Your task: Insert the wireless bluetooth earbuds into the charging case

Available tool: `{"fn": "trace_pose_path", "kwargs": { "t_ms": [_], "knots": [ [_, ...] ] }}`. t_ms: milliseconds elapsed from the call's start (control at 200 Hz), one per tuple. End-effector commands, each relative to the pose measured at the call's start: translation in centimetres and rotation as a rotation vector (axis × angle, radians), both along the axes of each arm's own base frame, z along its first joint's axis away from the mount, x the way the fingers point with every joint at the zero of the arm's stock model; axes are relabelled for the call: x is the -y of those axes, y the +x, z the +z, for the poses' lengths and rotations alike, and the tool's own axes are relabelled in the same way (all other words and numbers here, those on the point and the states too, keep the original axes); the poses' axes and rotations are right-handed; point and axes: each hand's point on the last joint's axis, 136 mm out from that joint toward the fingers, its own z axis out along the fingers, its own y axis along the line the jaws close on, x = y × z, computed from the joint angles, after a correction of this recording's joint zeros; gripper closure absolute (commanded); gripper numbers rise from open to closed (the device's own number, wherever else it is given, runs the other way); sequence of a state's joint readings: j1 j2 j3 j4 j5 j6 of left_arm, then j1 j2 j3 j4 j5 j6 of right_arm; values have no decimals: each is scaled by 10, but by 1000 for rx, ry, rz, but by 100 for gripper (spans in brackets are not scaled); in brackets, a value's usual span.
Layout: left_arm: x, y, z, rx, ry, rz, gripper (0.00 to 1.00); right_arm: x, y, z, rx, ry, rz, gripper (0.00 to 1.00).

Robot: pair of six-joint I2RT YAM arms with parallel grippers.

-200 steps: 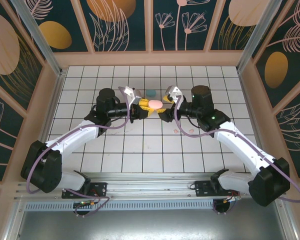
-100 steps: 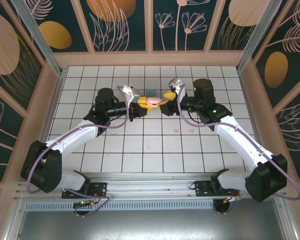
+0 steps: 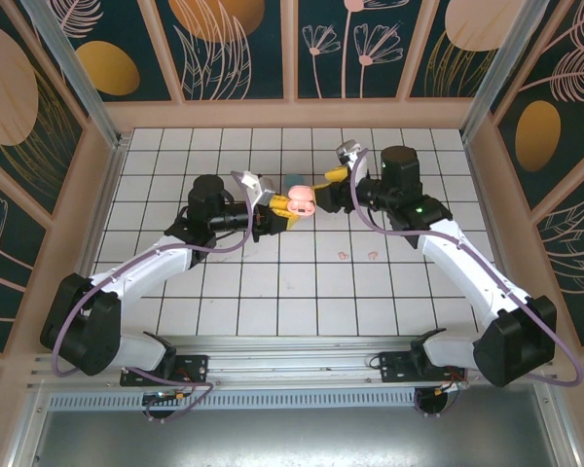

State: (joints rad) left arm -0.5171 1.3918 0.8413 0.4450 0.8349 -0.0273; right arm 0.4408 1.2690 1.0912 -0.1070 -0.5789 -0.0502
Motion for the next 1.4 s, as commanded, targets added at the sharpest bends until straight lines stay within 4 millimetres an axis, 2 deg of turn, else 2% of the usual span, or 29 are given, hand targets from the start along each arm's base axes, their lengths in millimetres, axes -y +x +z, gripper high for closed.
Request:
{"fn": "trace_pose_path", "kwargs": {
  "t_ms": [0, 350, 460, 676, 746, 896, 1006, 1281, 1396],
  "knots": [
    [-5, 0, 7, 16, -20, 42, 88, 2, 5, 16, -5, 71, -38, 38],
    [-19, 19, -3, -34, -21, 210, 88, 23, 1, 21, -123, 122, -183, 38],
    [-22, 21, -8, -61, -24, 237, 88, 41, 3, 10, -168, 137, -262, 39],
    [-29, 21, -21, -87, -6, 280, 88, 85, 13, -37, -346, 159, -452, 44],
    [-30, 20, -28, -95, 7, 285, 88, 101, 17, -66, -404, 103, -562, 48],
    [-33, 14, -36, -112, 3, 289, 88, 105, 11, -121, -522, -27, -596, 55],
    [-36, 12, -40, -114, 4, 294, 88, 107, 5, -152, -544, -164, -628, 59],
    [-38, 8, -44, -116, 23, 296, 88, 153, -5, -209, -699, -354, -910, 69],
    [-38, 7, -45, -116, 27, 292, 88, 160, -13, -224, -789, -350, -974, 71]
  ]
}}
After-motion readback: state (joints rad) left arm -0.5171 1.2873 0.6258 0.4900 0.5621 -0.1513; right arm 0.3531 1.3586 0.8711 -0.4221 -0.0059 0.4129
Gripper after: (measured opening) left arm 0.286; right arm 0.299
